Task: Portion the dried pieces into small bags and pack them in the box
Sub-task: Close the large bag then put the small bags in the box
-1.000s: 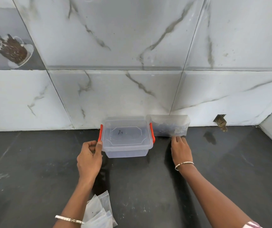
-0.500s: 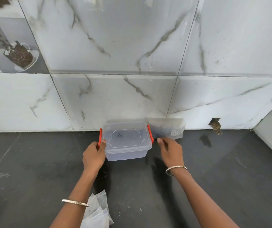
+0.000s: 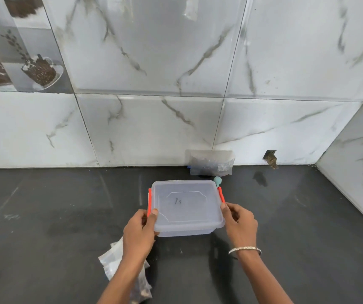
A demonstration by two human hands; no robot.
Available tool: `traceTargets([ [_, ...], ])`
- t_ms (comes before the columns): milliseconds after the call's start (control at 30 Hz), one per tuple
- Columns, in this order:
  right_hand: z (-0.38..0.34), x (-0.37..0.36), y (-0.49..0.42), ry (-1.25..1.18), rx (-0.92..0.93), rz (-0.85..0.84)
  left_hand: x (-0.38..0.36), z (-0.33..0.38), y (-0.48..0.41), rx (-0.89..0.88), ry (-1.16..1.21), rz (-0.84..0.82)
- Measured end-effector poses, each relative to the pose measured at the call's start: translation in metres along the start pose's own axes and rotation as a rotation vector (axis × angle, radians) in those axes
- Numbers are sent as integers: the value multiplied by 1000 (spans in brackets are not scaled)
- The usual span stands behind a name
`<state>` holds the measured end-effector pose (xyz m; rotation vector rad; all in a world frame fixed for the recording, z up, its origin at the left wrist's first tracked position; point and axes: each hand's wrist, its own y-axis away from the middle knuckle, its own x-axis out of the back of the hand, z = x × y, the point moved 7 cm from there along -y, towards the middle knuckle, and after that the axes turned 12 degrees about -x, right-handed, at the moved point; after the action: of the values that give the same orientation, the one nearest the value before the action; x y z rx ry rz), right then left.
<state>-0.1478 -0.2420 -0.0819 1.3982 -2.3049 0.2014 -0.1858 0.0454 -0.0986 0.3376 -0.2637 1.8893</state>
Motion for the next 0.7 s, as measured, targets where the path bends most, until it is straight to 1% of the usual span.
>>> traceTargets([
  [200, 35, 42, 48, -25, -4, 39, -4, -6, 55, 44, 97, -28],
  [333, 40, 59, 64, -47, 14, 50, -3, -12, 77, 62, 137, -37],
  [533, 50, 64, 76, -32, -1, 46, 3, -18, 90, 64, 59, -78],
  [700, 45, 58, 69, 82, 13, 29, 1, -10, 86, 11, -28, -105],
])
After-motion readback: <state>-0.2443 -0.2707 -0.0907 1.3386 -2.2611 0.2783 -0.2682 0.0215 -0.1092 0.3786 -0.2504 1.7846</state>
